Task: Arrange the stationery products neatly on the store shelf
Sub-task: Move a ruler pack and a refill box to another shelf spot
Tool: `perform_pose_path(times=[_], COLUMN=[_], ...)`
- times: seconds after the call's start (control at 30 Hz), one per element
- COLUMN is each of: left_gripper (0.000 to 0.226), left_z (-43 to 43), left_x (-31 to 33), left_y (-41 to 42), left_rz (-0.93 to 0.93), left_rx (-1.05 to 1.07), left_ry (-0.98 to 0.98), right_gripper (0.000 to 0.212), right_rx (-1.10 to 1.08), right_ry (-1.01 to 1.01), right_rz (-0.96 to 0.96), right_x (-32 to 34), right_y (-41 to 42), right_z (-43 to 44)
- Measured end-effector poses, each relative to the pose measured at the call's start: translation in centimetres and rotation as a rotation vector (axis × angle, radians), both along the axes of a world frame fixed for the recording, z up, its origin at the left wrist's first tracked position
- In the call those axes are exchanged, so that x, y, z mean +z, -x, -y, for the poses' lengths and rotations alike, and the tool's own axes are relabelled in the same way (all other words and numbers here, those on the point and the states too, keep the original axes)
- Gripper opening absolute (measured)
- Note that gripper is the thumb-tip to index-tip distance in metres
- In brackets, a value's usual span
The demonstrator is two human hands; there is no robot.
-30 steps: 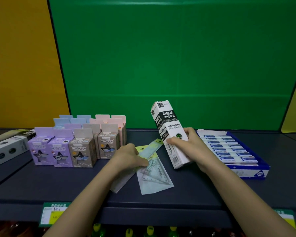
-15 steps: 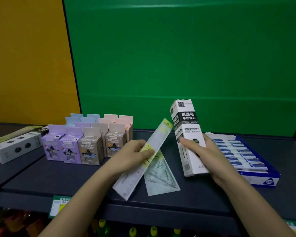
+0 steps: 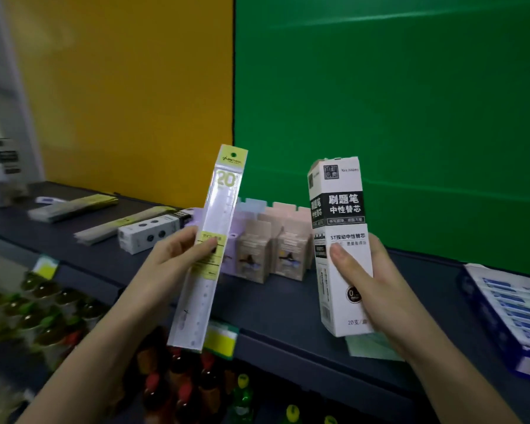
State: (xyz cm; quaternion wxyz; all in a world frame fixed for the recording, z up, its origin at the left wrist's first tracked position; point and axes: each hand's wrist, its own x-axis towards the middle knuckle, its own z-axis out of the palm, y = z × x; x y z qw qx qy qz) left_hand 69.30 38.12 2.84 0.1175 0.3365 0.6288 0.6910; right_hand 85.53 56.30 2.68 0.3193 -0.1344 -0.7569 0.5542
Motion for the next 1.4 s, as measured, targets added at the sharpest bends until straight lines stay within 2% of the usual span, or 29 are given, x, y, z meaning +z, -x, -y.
perform_pose_path(times=[0.17,0.57,0.8,0.93,1.13,1.23,1.4], left_gripper=[0.016,0.015,0.018,0.018,0.015,0.022,0.027], left_z=[6.4,21.9,25.9,27.2,29.8,31.2,33.5], left_x=[-0.6,-2.1,-2.3,-2.7,-2.4,-2.2,-1.5], left_y=[3.3,15.1,21.0,24.6,31.5,35.7,42.5], left_rz=[0.015,-0.002,-0.035,-0.03,-0.06,-0.057,-0.095], left_rx=[0.086,0.188,0.202,0.176,0.202,0.236,0.283], left_ry=[0.012,0.09,0.101,0.077,0.039,0.017,0.002], right_gripper=[0.053,0.067,0.079,0.072,0.079,0.082,0.065], right_rx=[0.116,0.16,0.134,0.137,0.164,0.198,0.228], right_ry=[-0.02,0.043,0.029,0.028,0.036,0.027,-0.024], right_rz=[-0.012,-0.088,-0.088,-0.103,-0.121,-0.12,-0.107], right_x=[0.1,-1.0,-0.2,0.0,0.0,0.2,0.5], right_y=[4.5,18.1,24.9,29.1,37.2,41.8,49.2], right_z=[4.5,17.7,22.4,24.3,27.7,29.5,32.5])
